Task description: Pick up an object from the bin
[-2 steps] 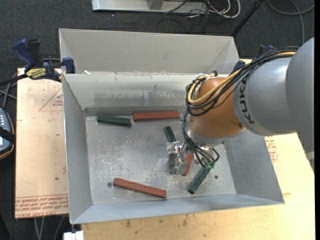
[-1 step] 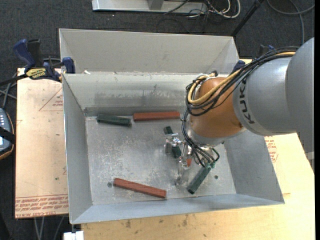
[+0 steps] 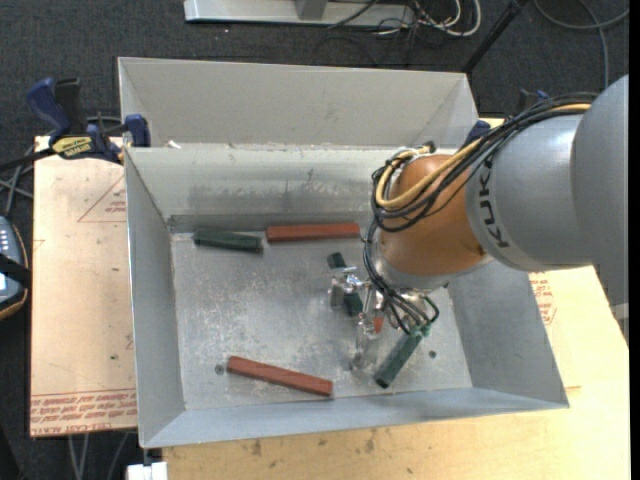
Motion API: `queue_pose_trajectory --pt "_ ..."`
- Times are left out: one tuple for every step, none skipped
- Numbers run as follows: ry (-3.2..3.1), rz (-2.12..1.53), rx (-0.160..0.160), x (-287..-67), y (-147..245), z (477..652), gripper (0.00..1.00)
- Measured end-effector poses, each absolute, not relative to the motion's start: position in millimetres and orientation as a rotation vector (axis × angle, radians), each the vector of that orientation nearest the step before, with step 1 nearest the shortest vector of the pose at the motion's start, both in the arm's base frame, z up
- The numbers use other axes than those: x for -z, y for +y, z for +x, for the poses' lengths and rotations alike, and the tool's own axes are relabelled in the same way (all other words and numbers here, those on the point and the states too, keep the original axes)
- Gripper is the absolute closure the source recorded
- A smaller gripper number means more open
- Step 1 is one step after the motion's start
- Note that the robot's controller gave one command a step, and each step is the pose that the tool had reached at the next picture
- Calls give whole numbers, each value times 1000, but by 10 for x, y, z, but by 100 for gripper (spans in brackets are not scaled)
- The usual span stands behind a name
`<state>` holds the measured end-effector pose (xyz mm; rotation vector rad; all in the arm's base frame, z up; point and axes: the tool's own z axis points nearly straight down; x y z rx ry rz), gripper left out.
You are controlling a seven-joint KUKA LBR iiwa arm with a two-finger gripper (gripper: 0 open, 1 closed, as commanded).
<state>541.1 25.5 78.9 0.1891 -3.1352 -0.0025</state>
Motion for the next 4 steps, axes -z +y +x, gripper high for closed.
queue_pose_trajectory --pt "-3137 194 3 -926 15 5493 0" --pt "-3136 210 2 -918 -56 5444 100" --pt "-3136 209 2 -918 -57 5444 100" --pt "-3135 186 2 -1704 -31 5611 0"
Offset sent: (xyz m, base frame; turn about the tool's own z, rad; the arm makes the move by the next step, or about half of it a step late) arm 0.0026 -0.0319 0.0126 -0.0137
